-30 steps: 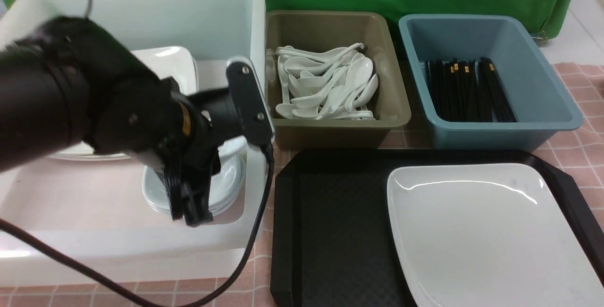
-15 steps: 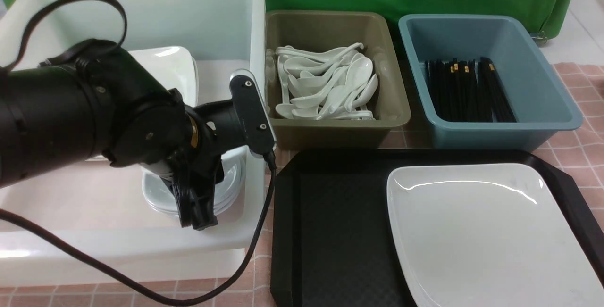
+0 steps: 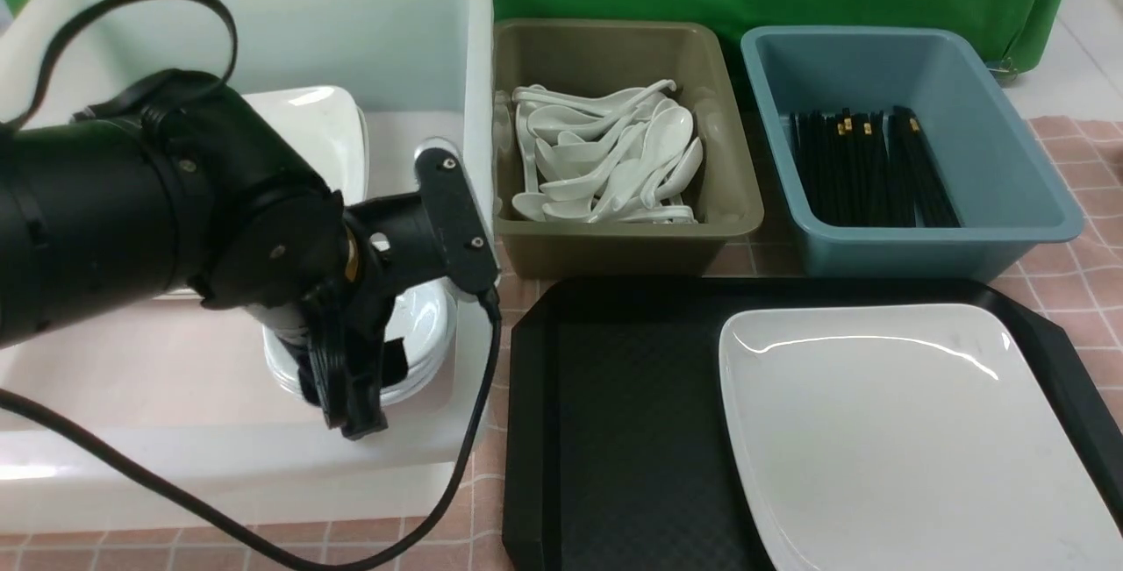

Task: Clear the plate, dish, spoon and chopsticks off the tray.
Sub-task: Use the left arm to put the small plate into the large storage box on the left, then use the right arm to grab a plate from the dinner plate

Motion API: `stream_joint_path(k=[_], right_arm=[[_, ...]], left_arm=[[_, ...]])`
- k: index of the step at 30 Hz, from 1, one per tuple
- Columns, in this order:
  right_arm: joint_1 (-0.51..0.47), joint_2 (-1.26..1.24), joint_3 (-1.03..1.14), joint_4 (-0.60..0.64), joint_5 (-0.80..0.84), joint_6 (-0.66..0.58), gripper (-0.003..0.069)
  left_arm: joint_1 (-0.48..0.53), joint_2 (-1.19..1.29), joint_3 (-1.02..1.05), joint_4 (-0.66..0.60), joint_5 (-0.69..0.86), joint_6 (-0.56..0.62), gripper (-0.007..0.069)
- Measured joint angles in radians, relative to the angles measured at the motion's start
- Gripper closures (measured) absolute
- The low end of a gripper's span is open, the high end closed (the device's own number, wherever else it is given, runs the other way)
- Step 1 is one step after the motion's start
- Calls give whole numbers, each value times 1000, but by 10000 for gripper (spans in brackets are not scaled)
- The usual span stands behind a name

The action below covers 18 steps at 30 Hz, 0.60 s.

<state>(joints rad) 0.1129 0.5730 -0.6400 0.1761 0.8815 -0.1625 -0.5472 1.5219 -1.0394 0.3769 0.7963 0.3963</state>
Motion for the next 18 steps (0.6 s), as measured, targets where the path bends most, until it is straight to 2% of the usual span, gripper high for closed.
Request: stream_joint_path(k=[3, 5, 8, 10, 11, 12, 14, 18], right_arm=[[0, 0, 0, 0, 9, 0, 516], [0, 1, 0, 0, 25, 0, 536], [0, 24, 0, 0, 78, 0, 618], [0, 52, -1, -6, 113, 0, 629], [0, 89, -7, -26, 154, 5, 629], [0, 101, -9, -35, 158, 8, 629], [0, 168, -24, -84, 189, 33, 629], [0, 316, -59, -130, 199, 46, 629]], left_arm=[[0, -45, 9, 1, 39, -122, 232], [0, -88, 9, 0, 54, -201, 286], [0, -176, 5, -44, 120, -283, 439], [0, -216, -1, -88, 164, -312, 536], [0, -259, -2, -151, 208, -351, 591], [0, -264, -2, -159, 212, -357, 591], [1, -312, -2, -262, 251, -425, 617], [1, -357, -2, -430, 247, -449, 618]])
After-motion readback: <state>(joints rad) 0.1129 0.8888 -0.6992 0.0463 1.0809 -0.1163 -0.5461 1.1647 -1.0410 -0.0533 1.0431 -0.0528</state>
